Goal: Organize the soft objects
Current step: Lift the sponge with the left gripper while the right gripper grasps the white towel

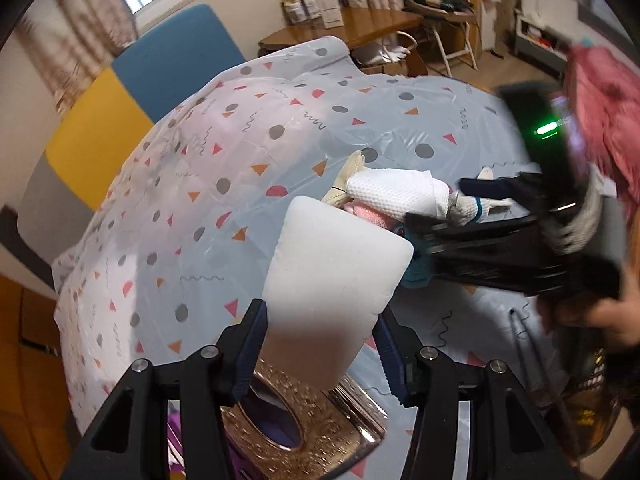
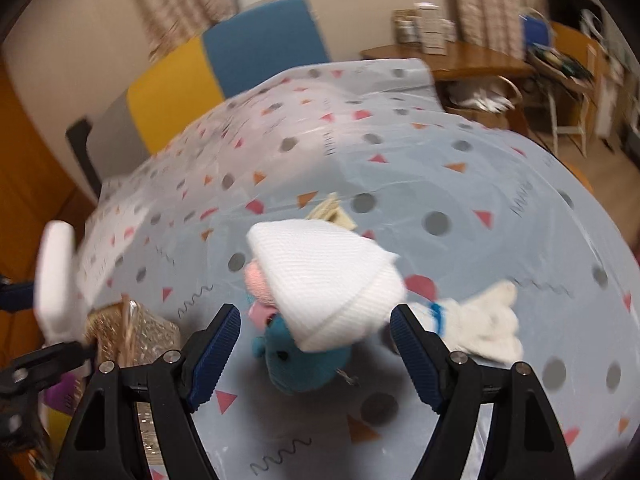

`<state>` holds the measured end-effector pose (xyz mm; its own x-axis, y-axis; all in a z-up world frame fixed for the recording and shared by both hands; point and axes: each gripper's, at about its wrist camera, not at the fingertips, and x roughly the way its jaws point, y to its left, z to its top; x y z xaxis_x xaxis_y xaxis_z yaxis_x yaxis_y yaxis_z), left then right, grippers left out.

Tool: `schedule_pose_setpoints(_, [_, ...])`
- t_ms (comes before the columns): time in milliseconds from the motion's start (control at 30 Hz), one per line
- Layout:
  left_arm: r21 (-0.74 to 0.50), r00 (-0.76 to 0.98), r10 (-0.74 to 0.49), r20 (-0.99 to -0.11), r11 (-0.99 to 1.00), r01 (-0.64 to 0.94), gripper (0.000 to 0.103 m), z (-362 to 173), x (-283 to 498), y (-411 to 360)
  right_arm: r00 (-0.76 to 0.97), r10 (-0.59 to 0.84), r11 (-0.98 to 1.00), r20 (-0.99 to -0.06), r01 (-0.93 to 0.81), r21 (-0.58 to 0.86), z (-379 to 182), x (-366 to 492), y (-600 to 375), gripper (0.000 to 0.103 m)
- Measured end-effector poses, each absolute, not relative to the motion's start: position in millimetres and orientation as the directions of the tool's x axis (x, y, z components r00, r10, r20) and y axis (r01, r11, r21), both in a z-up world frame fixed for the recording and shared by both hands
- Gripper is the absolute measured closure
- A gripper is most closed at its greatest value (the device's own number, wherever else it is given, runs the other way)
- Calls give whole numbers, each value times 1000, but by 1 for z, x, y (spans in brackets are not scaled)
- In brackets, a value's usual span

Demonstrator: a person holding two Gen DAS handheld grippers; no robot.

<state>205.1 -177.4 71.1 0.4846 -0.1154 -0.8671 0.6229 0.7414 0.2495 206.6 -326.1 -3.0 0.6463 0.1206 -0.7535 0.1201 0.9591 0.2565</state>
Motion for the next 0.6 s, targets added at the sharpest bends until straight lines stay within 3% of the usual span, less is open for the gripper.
schedule_pose_setpoints(100, [232,495,-125,-860,768,597,49,75,204,-170,625,86,979,-776,89,181,-13,226,-308,24])
schedule_pose_setpoints(167, [202,492,-138,-859,793,574,49,79,206,-164,618,58,985,-784,93,146,-23,238,-304,31])
schedule_pose_setpoints(200, [185,491,-146,-859,806,563,49,81,207,-161,608,44,986,-793,102,133,-29,243,-304,41])
schedule_pose_setpoints(233, [164,492,-157,-856,821,547,49,85,209,-156,596,45,985,-802,107,135,-34,247,-306,59])
schedule_pose_setpoints(333, [116,511,-183,-840,859,499,49,101,213,-140,593,61,976,-803,132,172,-39,246,-318,84])
schedule_pose_setpoints(467, [49,536,-205,-819,905,422,49,124,218,-109,609,150,953,-779,122,279,-35,236,-330,84])
schedule_pose_setpoints(600, [19,573,-199,-795,936,351,48,142,218,-69,622,187,955,-760,68,290,-27,229,-321,84])
